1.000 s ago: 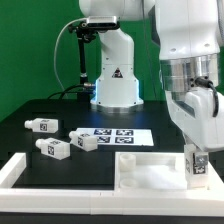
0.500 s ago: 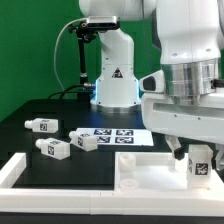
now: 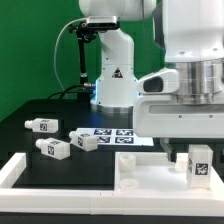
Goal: Assemble one leg
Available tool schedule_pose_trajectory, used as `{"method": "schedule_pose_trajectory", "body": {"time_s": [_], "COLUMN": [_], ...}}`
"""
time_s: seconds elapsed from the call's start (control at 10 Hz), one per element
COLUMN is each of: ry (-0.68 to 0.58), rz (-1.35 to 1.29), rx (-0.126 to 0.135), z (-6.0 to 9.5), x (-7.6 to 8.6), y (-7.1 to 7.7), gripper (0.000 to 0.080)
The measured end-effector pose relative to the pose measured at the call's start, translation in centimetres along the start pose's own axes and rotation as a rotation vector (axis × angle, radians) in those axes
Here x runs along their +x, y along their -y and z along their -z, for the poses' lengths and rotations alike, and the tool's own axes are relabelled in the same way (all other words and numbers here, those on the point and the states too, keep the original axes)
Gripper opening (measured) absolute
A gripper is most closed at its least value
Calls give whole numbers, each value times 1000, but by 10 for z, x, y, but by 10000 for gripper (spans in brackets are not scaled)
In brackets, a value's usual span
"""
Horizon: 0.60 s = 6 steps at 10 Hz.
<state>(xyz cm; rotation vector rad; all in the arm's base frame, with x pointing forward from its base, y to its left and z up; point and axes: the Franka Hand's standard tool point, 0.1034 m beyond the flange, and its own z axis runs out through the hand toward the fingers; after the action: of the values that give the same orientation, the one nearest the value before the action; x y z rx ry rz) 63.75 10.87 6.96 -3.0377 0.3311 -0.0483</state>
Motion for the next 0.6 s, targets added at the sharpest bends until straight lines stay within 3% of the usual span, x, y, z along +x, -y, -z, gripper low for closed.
{"method": "schedule_pose_trajectory", "body": {"time_s": [0.1, 0.2, 0.3, 0.4, 0.5, 0.6], "ry": [0, 0, 0, 0, 0, 0], "rz": [-49, -46, -69, -151, -221, -269], "rx": [-1, -3, -2, -2, -2, -1], "z": [0, 0, 0, 0, 0, -1], "x": [0, 0, 0, 0, 0, 0], "y": [-1, -1, -1, -1, -1, 0], "gripper": [649, 528, 528, 345, 284, 284]}}
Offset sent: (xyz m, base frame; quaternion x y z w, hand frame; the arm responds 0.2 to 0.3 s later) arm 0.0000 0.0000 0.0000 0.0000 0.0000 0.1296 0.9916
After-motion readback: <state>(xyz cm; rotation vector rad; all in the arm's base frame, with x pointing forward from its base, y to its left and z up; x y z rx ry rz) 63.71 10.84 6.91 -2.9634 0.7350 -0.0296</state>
